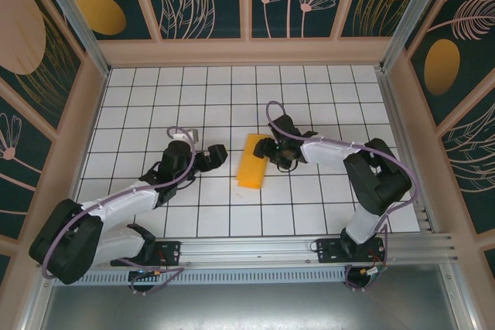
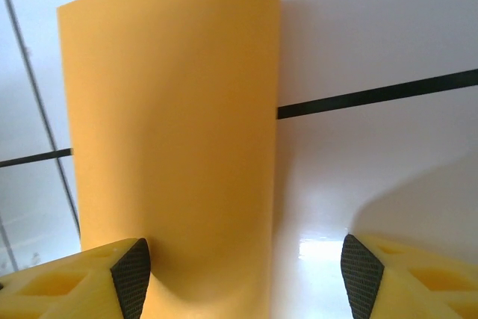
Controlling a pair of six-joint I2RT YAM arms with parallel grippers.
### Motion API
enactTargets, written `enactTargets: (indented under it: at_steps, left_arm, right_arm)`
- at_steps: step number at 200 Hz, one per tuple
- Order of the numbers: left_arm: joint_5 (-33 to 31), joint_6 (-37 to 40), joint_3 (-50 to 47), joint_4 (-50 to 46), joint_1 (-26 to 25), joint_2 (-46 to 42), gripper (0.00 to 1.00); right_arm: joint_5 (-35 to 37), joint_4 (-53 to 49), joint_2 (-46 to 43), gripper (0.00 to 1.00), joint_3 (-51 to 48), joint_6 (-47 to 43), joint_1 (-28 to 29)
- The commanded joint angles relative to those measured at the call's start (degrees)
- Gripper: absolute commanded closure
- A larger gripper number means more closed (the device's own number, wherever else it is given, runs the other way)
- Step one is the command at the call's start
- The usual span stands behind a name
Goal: Fold a paper plane with a square sheet of paper (pick it up from the middle)
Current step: Fold the square sheet of paper in half at the center of the table, then hold the square sheet of paper at the center of the table.
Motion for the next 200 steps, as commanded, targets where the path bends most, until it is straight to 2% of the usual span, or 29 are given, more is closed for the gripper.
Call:
enactTargets:
  at_steps: [1, 66, 124, 200]
  left_arm:
    - [2.5, 1.1, 1.8, 2.5, -0.1, 1.3, 0.01]
    - [3.9, 1.2, 3.2, 2.8, -0.1, 4.6, 0.01]
    - [3.9, 1.2, 3.2, 3.1, -0.2, 5.1, 0.01]
    - [4.0, 0.9, 3.3, 2.8, -0.2, 5.2, 0.01]
  right_arm:
    - [4.8, -5.2, -0.9, 0.29, 1.7, 0.0, -0.2]
    - [3.9, -7.9, 5.5, 0.29, 5.4, -4.1, 1.7]
    - [3.4, -10.2, 7.0, 0.28, 7.1, -8.5, 1.9]
    - [4.7, -12.2, 10.8, 0.25, 8.5, -7.3, 1.4]
